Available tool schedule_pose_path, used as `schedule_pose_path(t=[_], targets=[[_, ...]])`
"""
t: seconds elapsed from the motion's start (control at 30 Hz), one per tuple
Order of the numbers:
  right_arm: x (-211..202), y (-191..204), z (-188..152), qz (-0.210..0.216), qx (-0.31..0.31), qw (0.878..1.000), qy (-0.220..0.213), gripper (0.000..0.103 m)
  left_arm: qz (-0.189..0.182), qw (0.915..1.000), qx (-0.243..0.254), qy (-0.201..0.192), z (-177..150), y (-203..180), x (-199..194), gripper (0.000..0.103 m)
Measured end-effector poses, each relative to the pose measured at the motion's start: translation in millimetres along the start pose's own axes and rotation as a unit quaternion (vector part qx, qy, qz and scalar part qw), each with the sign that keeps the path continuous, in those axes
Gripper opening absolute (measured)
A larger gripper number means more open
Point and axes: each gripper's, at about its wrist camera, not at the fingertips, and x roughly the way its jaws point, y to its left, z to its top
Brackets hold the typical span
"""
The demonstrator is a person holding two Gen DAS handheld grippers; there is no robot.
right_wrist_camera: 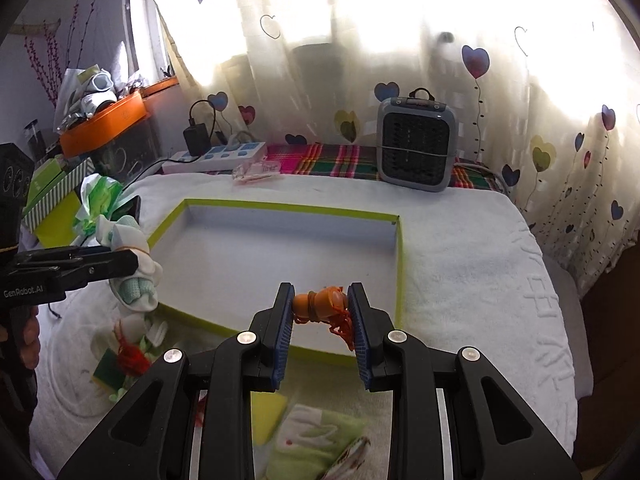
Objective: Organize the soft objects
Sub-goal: 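Carry both items into the green box lid and open both grippers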
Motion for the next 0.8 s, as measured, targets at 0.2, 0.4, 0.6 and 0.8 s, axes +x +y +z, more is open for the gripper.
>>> schedule_pose_path(t=[0.2,0.4,0.6,0.8], targets=[[31.2,-9.0,14.3,0.002,0.003,1.0,0.019,0.029,0.014,0.9998,0.001,0.012,18.7,12.9,24.7,0.04],[57.2,-16.4,25.6,-0.011,-0.002,0.999,0.038,0.029,0.02,0.9994,0.002,0.027,31.1,20.2,49.4,0.04],[77.6,-16.3,33.6,-0.017,-0.008,0.999,0.051,0.029,0.026,0.9988,0.008,0.04,37.7,25.1,68.4,0.04],[92.0,-17.6,38.0,-0.019,-0.01,0.998,0.061,0.029,0.028,0.9984,0.006,0.05,40.8,31.0,81.1,0.04]])
